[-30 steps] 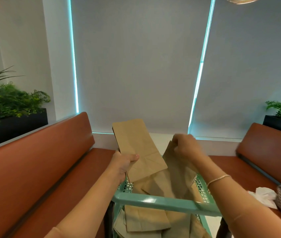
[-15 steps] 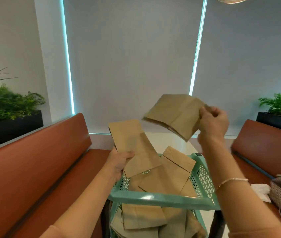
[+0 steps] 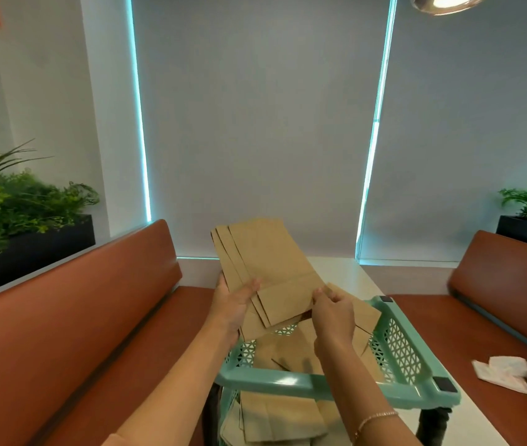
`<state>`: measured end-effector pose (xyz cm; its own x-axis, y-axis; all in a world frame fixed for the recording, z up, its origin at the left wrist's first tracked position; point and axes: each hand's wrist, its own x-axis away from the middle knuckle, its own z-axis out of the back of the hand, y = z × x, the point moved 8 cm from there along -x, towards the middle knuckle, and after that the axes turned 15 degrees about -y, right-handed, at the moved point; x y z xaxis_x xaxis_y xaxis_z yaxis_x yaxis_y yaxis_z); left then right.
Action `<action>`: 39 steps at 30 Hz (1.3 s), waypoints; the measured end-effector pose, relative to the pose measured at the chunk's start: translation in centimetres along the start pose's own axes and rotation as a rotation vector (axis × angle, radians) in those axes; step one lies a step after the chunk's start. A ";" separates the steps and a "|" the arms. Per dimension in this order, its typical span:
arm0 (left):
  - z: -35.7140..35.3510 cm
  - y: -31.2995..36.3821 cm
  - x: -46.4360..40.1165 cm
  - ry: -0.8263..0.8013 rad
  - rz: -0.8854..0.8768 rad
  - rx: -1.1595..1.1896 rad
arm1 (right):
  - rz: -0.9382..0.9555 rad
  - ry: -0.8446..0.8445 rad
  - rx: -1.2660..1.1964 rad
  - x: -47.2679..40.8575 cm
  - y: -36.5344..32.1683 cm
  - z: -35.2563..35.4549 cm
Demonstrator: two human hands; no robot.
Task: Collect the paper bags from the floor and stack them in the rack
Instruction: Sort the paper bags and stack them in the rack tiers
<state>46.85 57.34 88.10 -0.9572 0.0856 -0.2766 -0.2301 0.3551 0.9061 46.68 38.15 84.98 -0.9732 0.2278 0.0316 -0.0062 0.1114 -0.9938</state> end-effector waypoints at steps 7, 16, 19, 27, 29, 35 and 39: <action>-1.6 0.1 0.2 -0.161 0.013 -0.206 | -0.009 -0.327 0.202 -0.8 -3.3 0.1; -3.2 -0.4 0.3 -0.188 0.036 -0.199 | -0.021 -0.628 0.133 1.5 -1.8 -3.0; -2.8 0.4 0.2 -0.110 -0.001 -0.099 | -0.034 -0.633 0.126 1.7 -2.1 -2.4; -4.5 2.9 -0.8 -0.148 -0.101 0.130 | -0.165 -0.521 -0.846 3.4 -0.6 -4.0; -4.1 5.0 -1.5 -0.162 -0.159 0.124 | -0.169 -0.505 -0.865 3.5 -0.4 -3.9; -4.1 9.6 -3.4 -0.151 -0.294 0.084 | -0.193 -0.513 -0.928 4.4 -0.2 -4.2; -3.1 8.6 -3.3 -0.067 -0.295 0.025 | -0.172 -0.511 -0.940 4.0 0.1 -4.4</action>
<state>47.50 57.22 97.83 -0.8357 0.0357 -0.5481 -0.4917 0.3962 0.7754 43.81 43.37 85.51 -0.9582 -0.2676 -0.1015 -0.1851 0.8499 -0.4933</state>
